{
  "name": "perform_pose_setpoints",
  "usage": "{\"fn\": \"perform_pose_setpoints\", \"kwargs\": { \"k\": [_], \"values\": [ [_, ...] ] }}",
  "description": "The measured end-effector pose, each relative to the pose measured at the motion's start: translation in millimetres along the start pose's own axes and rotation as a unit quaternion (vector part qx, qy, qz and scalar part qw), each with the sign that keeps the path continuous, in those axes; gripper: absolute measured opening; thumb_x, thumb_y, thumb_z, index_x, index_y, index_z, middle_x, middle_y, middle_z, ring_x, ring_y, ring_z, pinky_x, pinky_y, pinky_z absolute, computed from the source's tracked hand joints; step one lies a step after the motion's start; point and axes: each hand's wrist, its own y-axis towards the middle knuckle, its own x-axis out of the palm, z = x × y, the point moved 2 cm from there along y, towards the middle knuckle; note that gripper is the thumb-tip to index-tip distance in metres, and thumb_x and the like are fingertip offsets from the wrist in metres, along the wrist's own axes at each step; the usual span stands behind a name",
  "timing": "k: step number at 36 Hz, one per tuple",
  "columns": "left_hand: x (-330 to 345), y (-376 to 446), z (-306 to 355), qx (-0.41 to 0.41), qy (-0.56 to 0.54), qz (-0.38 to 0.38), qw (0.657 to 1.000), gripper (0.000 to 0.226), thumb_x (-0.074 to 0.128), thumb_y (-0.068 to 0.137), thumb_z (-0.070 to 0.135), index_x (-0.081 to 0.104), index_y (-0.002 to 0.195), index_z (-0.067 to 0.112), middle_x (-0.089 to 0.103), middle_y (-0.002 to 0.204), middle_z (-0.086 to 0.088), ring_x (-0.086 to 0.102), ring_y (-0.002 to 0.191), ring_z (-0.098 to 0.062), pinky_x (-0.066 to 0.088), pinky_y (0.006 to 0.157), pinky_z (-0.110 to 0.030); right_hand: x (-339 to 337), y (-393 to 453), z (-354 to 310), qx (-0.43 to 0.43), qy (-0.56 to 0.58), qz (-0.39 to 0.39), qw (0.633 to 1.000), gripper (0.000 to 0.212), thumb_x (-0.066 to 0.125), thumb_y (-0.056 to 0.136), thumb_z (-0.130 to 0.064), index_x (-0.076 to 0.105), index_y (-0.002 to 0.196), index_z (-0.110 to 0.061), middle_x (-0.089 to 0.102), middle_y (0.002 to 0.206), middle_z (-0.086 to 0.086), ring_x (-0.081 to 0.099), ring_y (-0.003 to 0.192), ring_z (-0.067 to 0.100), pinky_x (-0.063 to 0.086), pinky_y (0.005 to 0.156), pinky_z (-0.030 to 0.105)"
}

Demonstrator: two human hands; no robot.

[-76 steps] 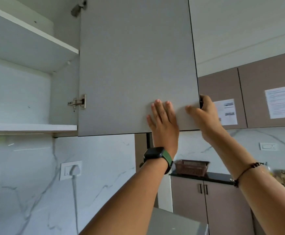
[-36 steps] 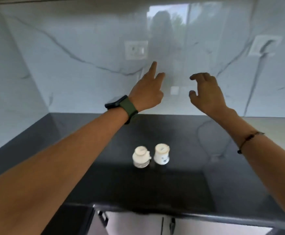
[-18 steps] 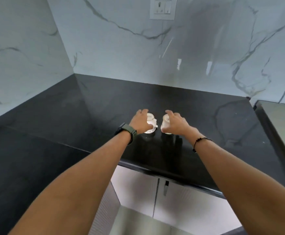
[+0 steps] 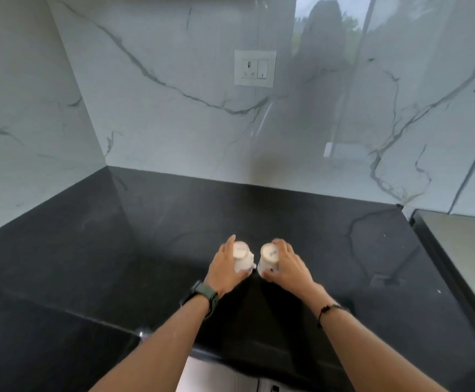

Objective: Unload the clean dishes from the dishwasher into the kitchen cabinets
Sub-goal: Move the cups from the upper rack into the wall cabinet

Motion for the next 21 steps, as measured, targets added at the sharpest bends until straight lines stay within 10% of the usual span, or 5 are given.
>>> {"fn": "perform_pose_setpoints", "kwargs": {
  "k": [5,10,17,21],
  "values": [
    [-3,16,-2,0.022,-0.040,0.025,0.999,0.015,0.061,0.073,0.036,0.049,0.078,0.030,0.062,0.087,-0.004,0.061,0.091,-0.026,0.048,0.082,-0.034,-10,3,-15,0.016,0.018,0.021,0.999,0.043,0.063,0.075,-0.031,0.041,0.110,-0.022,0.052,0.115,-0.003,0.056,0.108,0.023,0.041,0.084,0.027],
    [-54,23,36,0.122,-0.021,0.025,0.992,0.063,0.065,0.071,0.050,0.039,0.125,0.031,0.041,0.120,0.015,0.046,0.112,-0.002,0.035,0.094,-0.013,-71,6,-48,0.000,0.011,0.014,1.000,0.046,0.062,0.072,-0.037,0.041,0.112,-0.031,0.051,0.114,-0.013,0.055,0.104,0.014,0.042,0.089,0.023],
    [-188,34,143,0.312,-0.043,0.053,0.947,0.040,0.073,0.063,0.036,0.046,0.092,0.041,0.060,0.095,0.023,0.057,0.091,0.010,0.043,0.076,-0.006,-236,-13,-120,-0.062,-0.038,0.080,0.994,0.045,0.070,0.063,-0.019,0.043,0.098,-0.031,0.054,0.096,-0.007,0.057,0.091,0.016,0.048,0.068,0.026],
    [-258,30,215,0.359,0.000,0.054,0.932,0.064,0.079,0.070,0.029,0.038,0.117,0.043,0.049,0.101,0.030,0.052,0.089,0.014,0.038,0.076,0.002,-328,-41,-167,-0.097,-0.032,0.125,0.987,0.047,0.075,0.071,-0.006,0.048,0.107,-0.019,0.060,0.097,0.004,0.064,0.085,0.024,0.054,0.075,0.035]
  ]
}}
